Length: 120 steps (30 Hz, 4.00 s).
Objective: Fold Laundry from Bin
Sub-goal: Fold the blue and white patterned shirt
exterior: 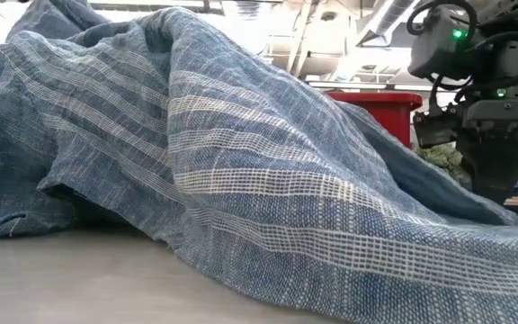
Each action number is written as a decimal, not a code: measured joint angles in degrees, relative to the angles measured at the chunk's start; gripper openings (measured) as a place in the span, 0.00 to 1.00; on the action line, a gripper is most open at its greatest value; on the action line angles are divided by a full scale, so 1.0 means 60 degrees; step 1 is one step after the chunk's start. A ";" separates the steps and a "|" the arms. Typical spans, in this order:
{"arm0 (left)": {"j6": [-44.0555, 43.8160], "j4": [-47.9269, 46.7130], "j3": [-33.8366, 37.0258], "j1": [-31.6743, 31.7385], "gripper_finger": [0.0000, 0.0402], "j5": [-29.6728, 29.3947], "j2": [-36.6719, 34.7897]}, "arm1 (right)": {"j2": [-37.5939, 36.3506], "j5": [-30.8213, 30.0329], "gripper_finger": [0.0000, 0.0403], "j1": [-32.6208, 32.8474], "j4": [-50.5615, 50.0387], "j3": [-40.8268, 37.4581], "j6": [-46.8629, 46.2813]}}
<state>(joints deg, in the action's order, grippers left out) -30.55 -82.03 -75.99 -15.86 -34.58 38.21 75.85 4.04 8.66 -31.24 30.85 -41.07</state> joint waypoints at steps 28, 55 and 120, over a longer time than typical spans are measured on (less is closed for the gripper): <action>-0.3347 0.1412 0.3300 0.0095 0.45 0.0507 -0.0362 | 0.0022 -0.0154 0.45 -0.0090 0.0310 -0.0047 -0.0989; 0.2187 1.0674 0.4694 0.3567 0.45 0.2991 0.3833 | 0.0029 0.0625 0.45 0.0544 0.0688 -0.0029 -0.2184; -0.1760 -0.1348 -0.5733 0.1654 0.00 0.2266 0.9588 | 0.0033 0.1221 0.45 0.0540 0.0871 0.0027 -0.1572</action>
<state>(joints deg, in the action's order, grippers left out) -41.11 -90.12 -110.39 -5.93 -20.98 95.74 76.05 11.37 11.90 -26.01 31.01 -50.50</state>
